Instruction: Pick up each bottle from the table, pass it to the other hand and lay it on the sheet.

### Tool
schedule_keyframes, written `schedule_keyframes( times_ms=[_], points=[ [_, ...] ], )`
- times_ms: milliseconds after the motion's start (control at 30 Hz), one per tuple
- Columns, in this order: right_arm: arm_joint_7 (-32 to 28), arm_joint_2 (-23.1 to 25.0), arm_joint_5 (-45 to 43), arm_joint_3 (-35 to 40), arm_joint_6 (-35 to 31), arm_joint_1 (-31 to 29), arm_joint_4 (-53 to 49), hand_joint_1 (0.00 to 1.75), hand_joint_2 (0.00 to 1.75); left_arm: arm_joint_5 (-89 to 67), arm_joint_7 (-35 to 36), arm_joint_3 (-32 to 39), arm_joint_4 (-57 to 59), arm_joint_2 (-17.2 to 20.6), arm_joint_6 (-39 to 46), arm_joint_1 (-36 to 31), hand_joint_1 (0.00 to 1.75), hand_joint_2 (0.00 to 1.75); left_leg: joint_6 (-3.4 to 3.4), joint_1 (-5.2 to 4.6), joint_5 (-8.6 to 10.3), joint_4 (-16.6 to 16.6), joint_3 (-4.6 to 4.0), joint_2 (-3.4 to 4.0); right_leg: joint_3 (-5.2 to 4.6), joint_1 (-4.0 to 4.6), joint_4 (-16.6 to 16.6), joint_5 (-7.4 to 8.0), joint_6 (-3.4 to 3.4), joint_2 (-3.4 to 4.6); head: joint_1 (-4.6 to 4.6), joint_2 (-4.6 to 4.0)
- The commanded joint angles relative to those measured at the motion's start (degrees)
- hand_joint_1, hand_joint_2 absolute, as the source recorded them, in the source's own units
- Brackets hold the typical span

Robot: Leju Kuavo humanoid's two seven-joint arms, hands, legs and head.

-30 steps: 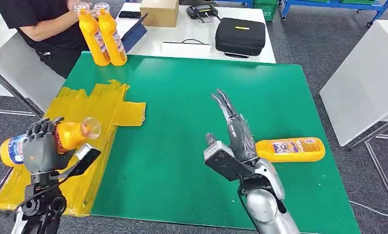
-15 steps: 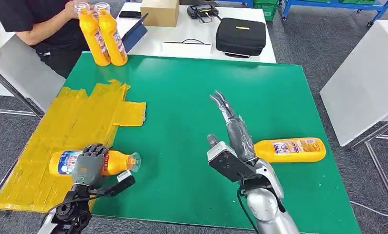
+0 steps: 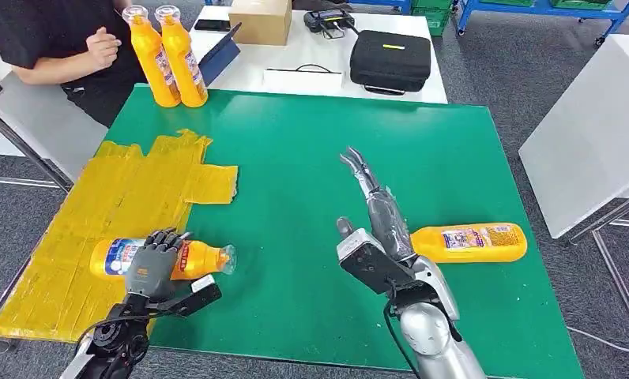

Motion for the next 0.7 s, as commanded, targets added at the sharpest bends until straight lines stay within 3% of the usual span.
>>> schedule_keyframes(
  times_ms=[33, 133, 167, 367, 500, 600, 700],
  points=[
    [-0.31, -0.87, -0.16, -0.39, 0.43, -3.11, 5.15, 0.0, 0.0, 1.53, -0.15, -1.85, 4.76, 0.49, -1.17, -0.64, 0.0, 0.0, -0.13, 0.01, -0.12, -0.02, 0.29, 0.22, 0.25, 0.07, -0.05, -0.05, -0.11, -0.08, 0.0, 0.0],
    [-0.25, -1.24, -0.02, -0.42, 0.61, -3.37, 5.33, 0.0, 0.0, 2.98, -0.29, -0.82, 3.93, 0.13, -0.93, -0.34, 0.0, 0.0, -0.11, 0.0, -0.1, -0.03, 0.26, 0.18, 0.22, 0.05, -0.05, -0.04, -0.1, -0.08, 0.02, 0.0],
    [0.36, -2.49, 0.18, -1.3, 1.03, -2.85, 4.59, 0.0, 1.75, 8.25, -2.75, 1.56, 1.27, -0.65, -1.41, 0.45, 0.0, 0.0, -0.09, 0.0, -0.07, -0.03, 0.22, 0.16, 0.19, 0.04, -0.04, -0.03, -0.09, -0.07, 0.0, 0.0],
    [4.04, -6.74, 3.94, -6.45, 1.74, 2.36, -0.46, 0.0, 1.75, 18.9, -5.98, 7.49, -8.37, -5.13, -3.32, 2.96, 0.0, 0.0, -0.11, 0.04, -0.11, 0.03, 0.24, 0.0, 0.28, 0.1, -0.03, -0.07, -0.04, -0.34, 0.0, 0.0],
    [3.76, -7.53, 4.46, -7.65, 2.24, 4.16, -1.96, 0.0, 1.75, 21.01, -6.64, 8.28, -10.62, -5.42, -3.96, 3.18, 0.0, 0.0, -0.05, 0.02, -0.03, 0.03, 0.04, -0.05, 0.06, 0.06, -0.03, 0.01, 0.01, -0.25, 0.0, 0.0],
    [6.09, -9.77, 9.22, -8.57, 4.71, 5.79, -3.34, 0.0, 1.75, 26.57, -10.96, 11.37, -15.15, -7.83, 0.76, 3.59, 0.0, 0.0, -0.17, 0.02, -0.27, 0.13, 0.32, 0.1, 0.34, 0.12, 0.08, -0.19, -0.1, -0.38, 0.0, 0.0],
    [7.38, -12.9, 13.08, -11.45, 8.94, 7.58, -3.86, 0.0, 1.75, 37.89, -13.29, 13.78, -23.38, -9.76, 0.08, 5.67, 0.0, 0.0, -0.1, 0.06, -0.17, 0.16, 0.09, -0.08, 0.15, 0.13, 0.05, -0.11, -0.01, -0.45, 0.0, 0.0]
  ],
)
